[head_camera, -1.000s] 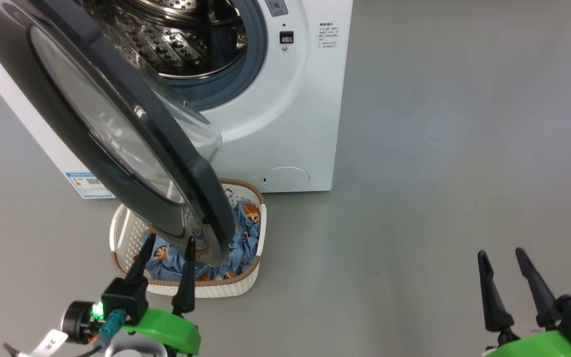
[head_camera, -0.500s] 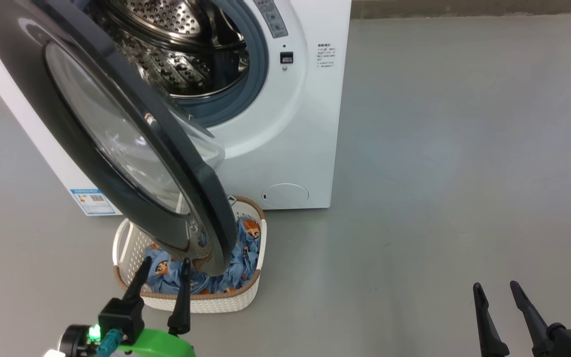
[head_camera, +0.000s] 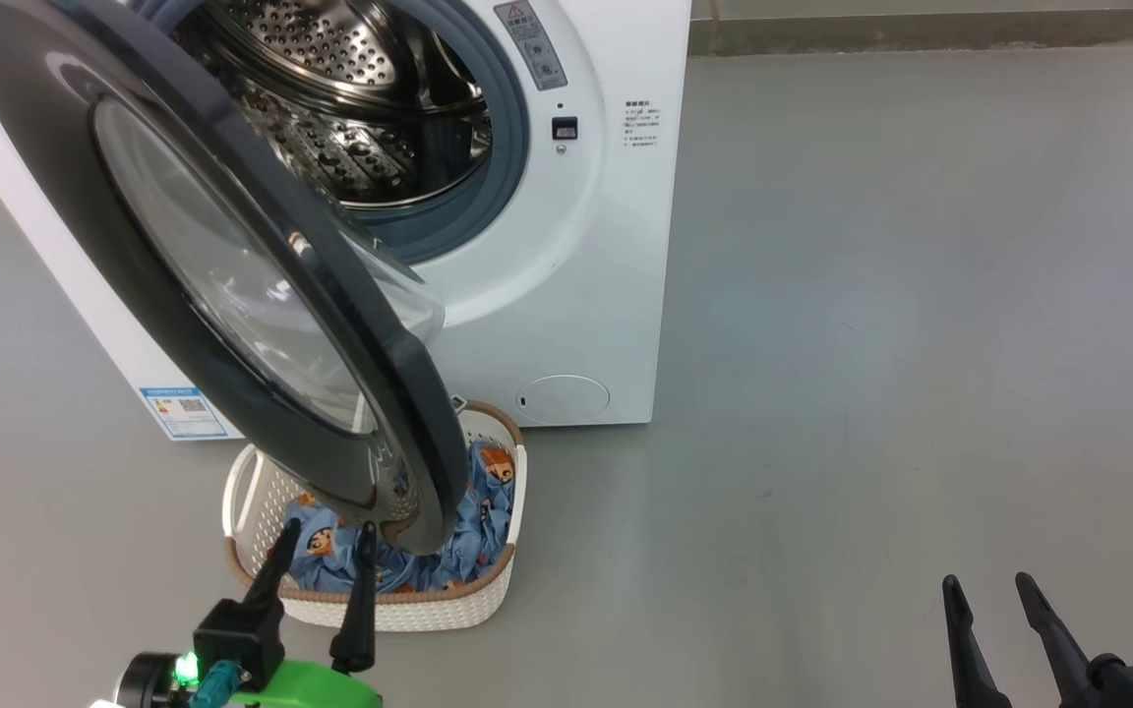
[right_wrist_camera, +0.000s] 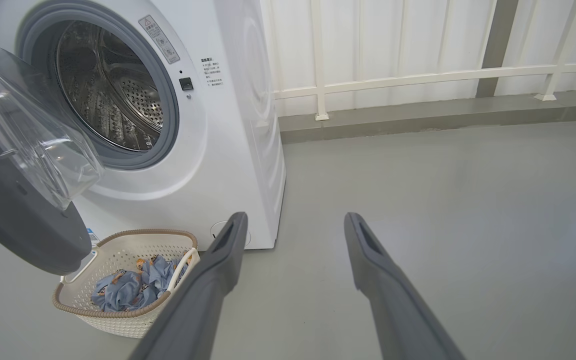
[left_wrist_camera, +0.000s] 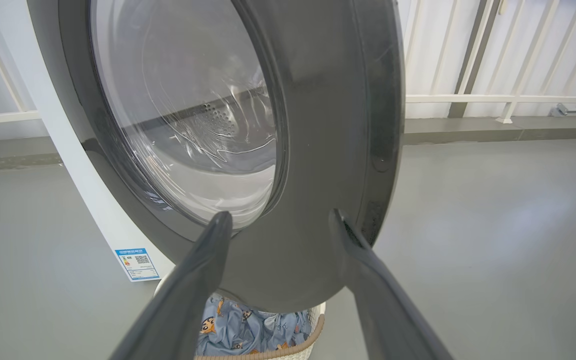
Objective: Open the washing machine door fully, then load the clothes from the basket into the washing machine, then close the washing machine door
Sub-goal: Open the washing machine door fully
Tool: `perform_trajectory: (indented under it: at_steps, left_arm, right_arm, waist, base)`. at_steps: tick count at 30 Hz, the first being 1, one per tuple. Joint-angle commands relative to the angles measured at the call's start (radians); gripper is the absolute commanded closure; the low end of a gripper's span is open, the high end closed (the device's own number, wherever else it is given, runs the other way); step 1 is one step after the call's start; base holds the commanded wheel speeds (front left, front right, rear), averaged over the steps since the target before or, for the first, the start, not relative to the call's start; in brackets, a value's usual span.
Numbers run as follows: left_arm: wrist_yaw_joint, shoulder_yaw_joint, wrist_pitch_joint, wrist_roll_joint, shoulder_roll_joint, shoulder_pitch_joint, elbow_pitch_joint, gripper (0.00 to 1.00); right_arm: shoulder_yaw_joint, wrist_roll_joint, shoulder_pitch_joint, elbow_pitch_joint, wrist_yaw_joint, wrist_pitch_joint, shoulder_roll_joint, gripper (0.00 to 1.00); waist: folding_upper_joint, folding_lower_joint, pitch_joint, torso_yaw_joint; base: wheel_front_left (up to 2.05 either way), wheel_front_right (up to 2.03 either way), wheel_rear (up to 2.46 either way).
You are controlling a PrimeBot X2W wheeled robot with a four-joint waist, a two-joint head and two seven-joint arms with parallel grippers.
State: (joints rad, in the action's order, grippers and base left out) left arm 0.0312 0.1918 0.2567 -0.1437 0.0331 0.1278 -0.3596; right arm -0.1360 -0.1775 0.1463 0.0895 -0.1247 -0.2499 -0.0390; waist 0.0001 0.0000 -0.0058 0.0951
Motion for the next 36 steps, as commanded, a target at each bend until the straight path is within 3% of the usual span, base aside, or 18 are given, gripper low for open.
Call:
perform_trajectory:
  at_steps: [1,2,4,29,36]
  left_arm:
    - [0.001,-0.036,0.005,-0.004,0.017,0.015,0.016,0.13]
    - [0.0,-0.036,0.005,-0.005,0.017,0.016,0.016,0.45]
    - [0.0,-0.037,0.005,-0.005,0.017,0.016,0.016,1.0]
    - [0.012,-0.103,0.005,-0.045,0.019,0.113,0.06,1.0]
    - [-0.035,-0.161,0.005,-0.01,0.041,0.233,0.16,1.0]
  right_arm:
    - [0.03,-0.001,-0.013,-0.021,-0.006,-0.012,-0.011,0.0]
    - [0.03,-0.001,-0.013,-0.021,-0.006,-0.012,-0.011,0.0]
    - [0.03,-0.003,-0.014,-0.021,-0.006,-0.012,-0.011,0.0]
    - [0.038,0.003,-0.032,-0.014,-0.006,-0.012,-0.011,0.0]
    - [0.037,0.003,-0.042,-0.016,-0.006,-0.012,-0.011,0.0]
  waist:
    - [-0.0001,0.0,0.0,0.0]
    - [-0.0001,0.0,0.0,-0.001]
    - [-0.0001,0.0,-0.001,-0.002]
    - [-0.0001,0.0,0.015,-0.012]
    - [-0.0001,0.0,0.026,-0.009]
  base:
    - [0.0,0.0,0.0]
    - [0.0,0.0,0.0]
    - [0.0,0.0,0.0]
    - [0.0,0.0,0.0]
    - [0.0,0.0,0.0]
